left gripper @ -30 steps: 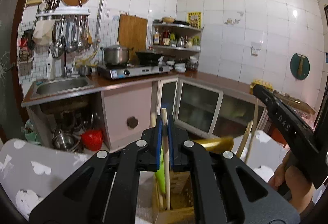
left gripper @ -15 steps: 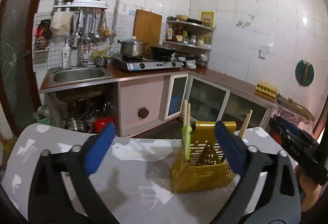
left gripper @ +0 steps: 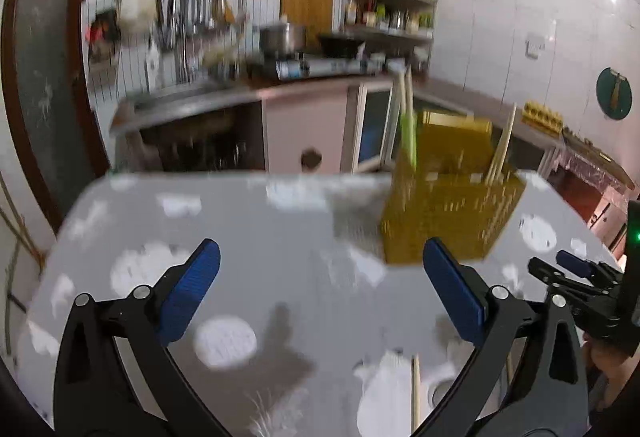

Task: Organize utensils
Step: 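Grasp a chopstick on the table with the right tool while the left tool grasps another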

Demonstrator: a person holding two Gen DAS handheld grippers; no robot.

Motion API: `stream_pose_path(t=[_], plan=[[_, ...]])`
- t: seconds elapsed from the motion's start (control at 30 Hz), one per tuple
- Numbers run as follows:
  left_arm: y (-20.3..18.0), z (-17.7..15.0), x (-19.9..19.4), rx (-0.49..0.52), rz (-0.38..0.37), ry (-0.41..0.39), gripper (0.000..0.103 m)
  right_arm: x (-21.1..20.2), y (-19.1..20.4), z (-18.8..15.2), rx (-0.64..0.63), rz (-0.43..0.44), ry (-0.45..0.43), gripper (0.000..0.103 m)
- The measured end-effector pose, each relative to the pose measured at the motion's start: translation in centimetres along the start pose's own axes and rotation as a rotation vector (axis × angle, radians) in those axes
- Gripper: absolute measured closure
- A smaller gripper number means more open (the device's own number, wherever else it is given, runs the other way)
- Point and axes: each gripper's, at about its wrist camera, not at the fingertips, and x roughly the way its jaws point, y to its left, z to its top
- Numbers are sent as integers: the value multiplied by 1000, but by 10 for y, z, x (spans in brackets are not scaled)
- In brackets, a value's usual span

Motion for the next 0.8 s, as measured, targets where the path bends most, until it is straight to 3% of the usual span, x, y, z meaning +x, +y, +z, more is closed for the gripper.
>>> stream_pose_path(t=[0.37, 0.43, 0.47, 0.57, 0.7, 0.8], plan=[[-3, -54, 49, 4, 44, 163, 5, 39, 18, -23, 31, -34, 127, 44], [-6, -57, 52, 15, 45, 173, 5, 41, 23, -24, 14, -50, 138, 53], [-7, -58, 52, 19, 49, 174, 5, 43, 26, -24, 11, -52, 145, 62], [-10, -59, 53, 24, 42, 185, 5, 44, 30, -22, 6, -63, 150, 72], [-15, -63, 59, 32, 29, 227, 5, 43, 34, -21, -11, -36, 161, 95], [-19, -66, 64, 43, 27, 266, 5, 40, 33, -22, -17, -21, 164, 95]])
